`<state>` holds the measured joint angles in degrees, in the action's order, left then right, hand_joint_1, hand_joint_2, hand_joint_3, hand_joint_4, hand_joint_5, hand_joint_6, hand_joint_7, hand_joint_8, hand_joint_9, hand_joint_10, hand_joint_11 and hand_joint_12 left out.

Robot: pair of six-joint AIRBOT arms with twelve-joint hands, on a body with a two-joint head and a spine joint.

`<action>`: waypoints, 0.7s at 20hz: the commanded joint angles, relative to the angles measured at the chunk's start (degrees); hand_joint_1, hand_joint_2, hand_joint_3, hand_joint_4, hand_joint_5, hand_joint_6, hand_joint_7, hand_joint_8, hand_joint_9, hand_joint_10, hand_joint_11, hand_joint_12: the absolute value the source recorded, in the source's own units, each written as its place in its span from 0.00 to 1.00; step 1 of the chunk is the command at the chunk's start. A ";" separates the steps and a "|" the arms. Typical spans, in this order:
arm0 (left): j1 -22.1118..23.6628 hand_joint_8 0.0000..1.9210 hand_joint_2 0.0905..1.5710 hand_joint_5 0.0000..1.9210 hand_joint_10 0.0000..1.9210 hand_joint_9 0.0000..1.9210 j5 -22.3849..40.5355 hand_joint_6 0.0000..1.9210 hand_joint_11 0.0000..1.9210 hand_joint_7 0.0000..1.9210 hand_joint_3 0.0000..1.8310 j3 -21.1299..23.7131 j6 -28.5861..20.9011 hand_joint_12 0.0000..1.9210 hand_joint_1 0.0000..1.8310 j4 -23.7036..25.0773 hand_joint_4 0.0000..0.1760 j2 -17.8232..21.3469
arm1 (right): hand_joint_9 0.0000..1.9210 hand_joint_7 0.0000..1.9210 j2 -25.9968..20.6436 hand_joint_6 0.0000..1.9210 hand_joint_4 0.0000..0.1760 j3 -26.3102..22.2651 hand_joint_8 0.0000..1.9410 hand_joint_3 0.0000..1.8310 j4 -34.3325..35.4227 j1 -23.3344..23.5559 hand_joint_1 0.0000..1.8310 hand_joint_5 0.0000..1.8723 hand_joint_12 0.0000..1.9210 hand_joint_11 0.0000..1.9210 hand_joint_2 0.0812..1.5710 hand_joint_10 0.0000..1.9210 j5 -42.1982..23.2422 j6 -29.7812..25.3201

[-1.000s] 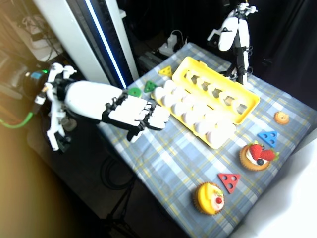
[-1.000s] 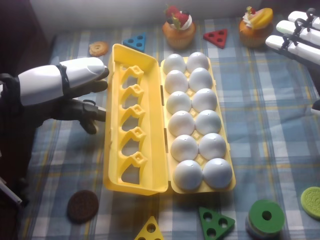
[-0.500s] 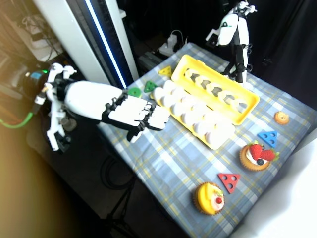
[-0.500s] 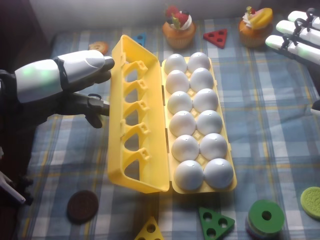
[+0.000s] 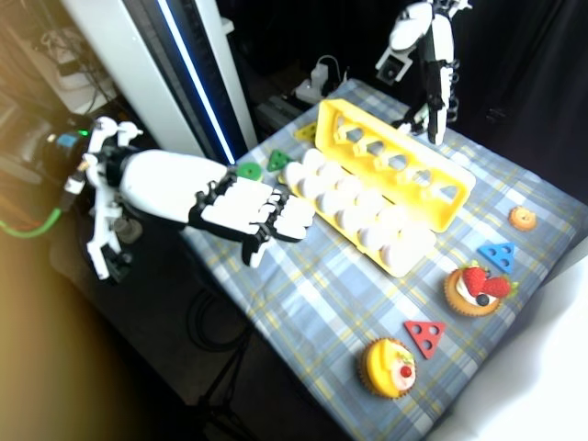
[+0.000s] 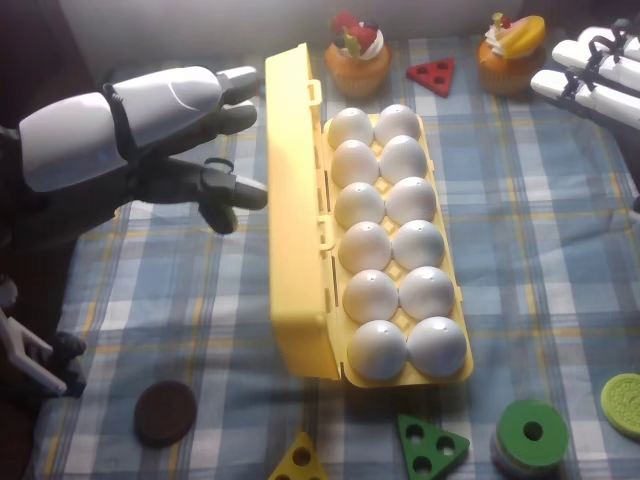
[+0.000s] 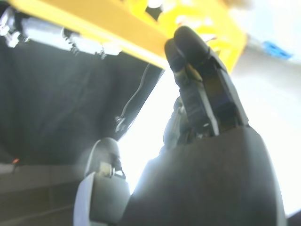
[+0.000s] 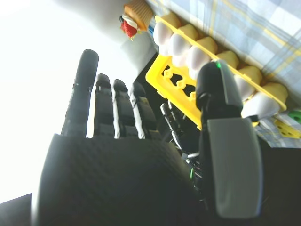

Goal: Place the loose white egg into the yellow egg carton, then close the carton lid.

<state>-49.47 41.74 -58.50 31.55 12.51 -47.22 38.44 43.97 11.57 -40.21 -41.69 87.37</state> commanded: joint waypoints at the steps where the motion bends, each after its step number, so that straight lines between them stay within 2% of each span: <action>1: 1.15 0.00 0.69 0.00 0.02 0.36 7.99 0.00 0.25 0.04 0.01 0.26 -0.70 0.64 0.00 -1.32 0.27 0.00 | 0.00 0.02 -0.16 0.00 0.00 0.23 0.00 0.01 -0.21 0.49 0.53 0.00 0.61 0.00 0.76 0.22 -6.89 0.36; 4: 2.20 0.00 0.68 0.00 0.01 0.33 8.38 0.00 0.20 0.05 0.00 0.20 -0.70 0.75 0.00 -0.17 0.38 -0.70 | 0.00 0.01 -0.14 0.00 0.00 0.23 0.00 0.00 -0.18 0.49 0.50 0.00 0.65 0.00 0.77 0.24 -6.89 0.36; 5: 3.10 0.01 0.71 0.00 0.00 0.31 7.69 0.00 0.15 0.07 0.00 -0.21 -0.70 0.80 0.00 0.54 0.19 -1.42 | 0.00 0.00 -0.14 0.00 0.00 0.24 0.00 0.01 -0.07 0.49 0.50 0.00 0.59 0.00 0.77 0.19 -6.90 0.36; 6: 3.75 0.00 0.73 0.00 0.00 0.30 7.14 0.00 0.12 0.07 0.01 -0.47 -0.70 0.84 0.00 1.07 0.14 -1.90 | 0.00 0.00 -0.15 0.00 0.00 0.24 0.00 0.01 -0.05 0.49 0.49 0.00 0.61 0.00 0.78 0.20 -6.91 0.36; 9: 7.26 0.00 0.74 0.00 0.00 0.30 3.71 0.00 0.12 0.07 0.01 -1.50 -0.87 0.85 0.00 4.69 0.12 -4.24 | 0.00 0.00 -0.22 0.00 0.00 0.26 0.00 0.01 -0.01 0.49 0.49 0.00 0.61 0.00 0.78 0.20 -6.91 0.36; 11: 9.50 0.00 0.74 0.00 0.00 0.30 1.82 0.00 0.12 0.07 0.01 -2.85 -3.40 0.85 0.00 8.28 0.12 -6.31 | 0.00 0.00 -0.22 0.00 0.00 0.29 0.00 0.00 0.00 0.49 0.49 0.00 0.61 0.00 0.78 0.20 -6.91 0.36; 14: 11.93 0.00 0.74 0.00 0.00 0.30 -0.16 0.00 0.11 0.07 0.01 -3.60 -4.47 0.85 0.00 11.79 0.12 -8.13 | 0.00 0.00 -0.24 0.00 0.00 0.30 0.00 0.00 0.01 0.48 0.49 0.00 0.61 0.00 0.78 0.20 -6.91 0.36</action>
<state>-37.74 35.59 -62.13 27.75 26.46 -55.42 38.44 43.97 11.99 -40.21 -41.69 87.39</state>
